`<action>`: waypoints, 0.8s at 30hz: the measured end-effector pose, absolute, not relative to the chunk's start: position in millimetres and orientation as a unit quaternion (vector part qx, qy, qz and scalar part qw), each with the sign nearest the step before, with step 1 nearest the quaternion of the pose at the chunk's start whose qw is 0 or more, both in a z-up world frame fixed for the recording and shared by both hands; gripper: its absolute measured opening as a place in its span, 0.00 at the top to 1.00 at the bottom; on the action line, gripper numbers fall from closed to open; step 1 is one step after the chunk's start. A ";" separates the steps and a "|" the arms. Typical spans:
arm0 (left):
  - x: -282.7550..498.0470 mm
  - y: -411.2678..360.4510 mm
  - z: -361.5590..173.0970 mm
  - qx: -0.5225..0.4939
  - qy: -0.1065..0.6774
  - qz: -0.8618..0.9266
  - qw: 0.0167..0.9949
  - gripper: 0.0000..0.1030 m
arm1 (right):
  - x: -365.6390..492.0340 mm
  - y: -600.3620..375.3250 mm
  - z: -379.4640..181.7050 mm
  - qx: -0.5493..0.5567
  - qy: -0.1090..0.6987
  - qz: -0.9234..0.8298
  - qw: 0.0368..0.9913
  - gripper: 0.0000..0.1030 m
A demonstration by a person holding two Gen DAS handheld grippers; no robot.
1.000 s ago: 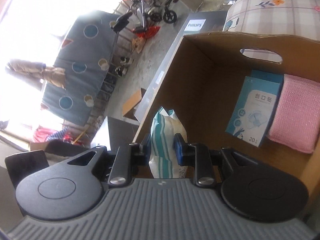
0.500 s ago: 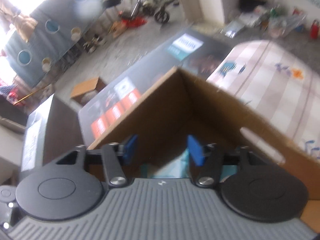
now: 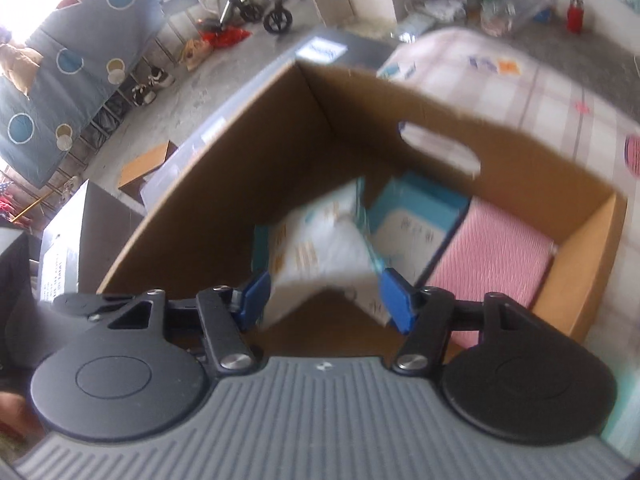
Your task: Organize soft objects
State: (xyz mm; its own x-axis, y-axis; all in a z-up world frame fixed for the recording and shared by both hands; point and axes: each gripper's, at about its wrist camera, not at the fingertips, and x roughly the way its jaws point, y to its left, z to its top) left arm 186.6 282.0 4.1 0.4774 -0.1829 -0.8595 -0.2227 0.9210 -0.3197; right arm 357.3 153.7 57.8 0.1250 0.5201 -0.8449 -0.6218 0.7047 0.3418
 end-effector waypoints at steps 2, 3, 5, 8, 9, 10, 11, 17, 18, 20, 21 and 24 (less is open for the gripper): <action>190.9 279.7 -1.5 -0.191 0.517 0.020 0.834 0.61 | 354.8 158.9 45.0 -0.054 0.551 0.371 0.746 0.53; 193.1 278.9 -4.1 -0.189 0.521 0.023 0.832 0.63 | 353.1 163.5 37.4 -0.059 0.555 0.361 0.747 0.55; 197.7 279.2 -8.2 -0.190 0.526 0.031 0.829 0.64 | 354.7 169.2 26.3 -0.055 0.561 0.349 0.749 0.64; 201.7 280.0 -8.3 -0.186 0.519 0.045 0.833 0.64 | 360.8 179.1 17.0 -0.039 0.559 0.342 0.754 0.70; 202.8 280.3 -7.7 -0.185 0.516 0.048 0.835 0.64 | 362.7 181.4 15.3 -0.036 0.556 0.341 0.757 0.71; 204.3 280.9 -7.5 -0.184 0.513 0.051 0.837 0.64 | 364.3 184.3 14.1 -0.033 0.553 0.340 0.760 0.72; 205.7 281.7 -7.5 -0.184 0.513 0.053 0.837 0.64 | 365.8 187.1 13.0 -0.030 0.549 0.339 0.763 0.73; 211.4 284.0 -8.0 -0.190 0.509 0.060 0.837 0.64 | 374.9 202.5 11.2 -0.038 0.512 0.342 0.787 0.74; 211.8 284.0 -8.8 -0.192 0.510 0.061 0.836 0.63 | 377.3 204.6 10.1 -0.040 0.506 0.343 0.790 0.74; 211.2 284.7 -10.8 -0.197 0.514 0.060 0.833 0.63 | 380.3 209.5 6.2 -0.051 0.499 0.338 0.797 0.74; 211.5 284.9 -11.8 -0.198 0.515 0.061 0.832 0.63 | 382.5 212.4 3.2 -0.053 0.500 0.336 0.796 0.74; 211.5 286.4 -14.9 -0.202 0.517 0.067 0.829 0.63 | 385.3 218.9 -5.5 -0.061 0.504 0.324 0.798 0.74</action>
State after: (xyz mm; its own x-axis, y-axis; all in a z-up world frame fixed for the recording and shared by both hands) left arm 211.5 286.4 -14.9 0.4565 -0.0980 -0.8843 -0.3188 0.9099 -0.2654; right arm 385.3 218.9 -5.5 0.2806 0.4563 -0.8444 -0.5792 0.7820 0.2301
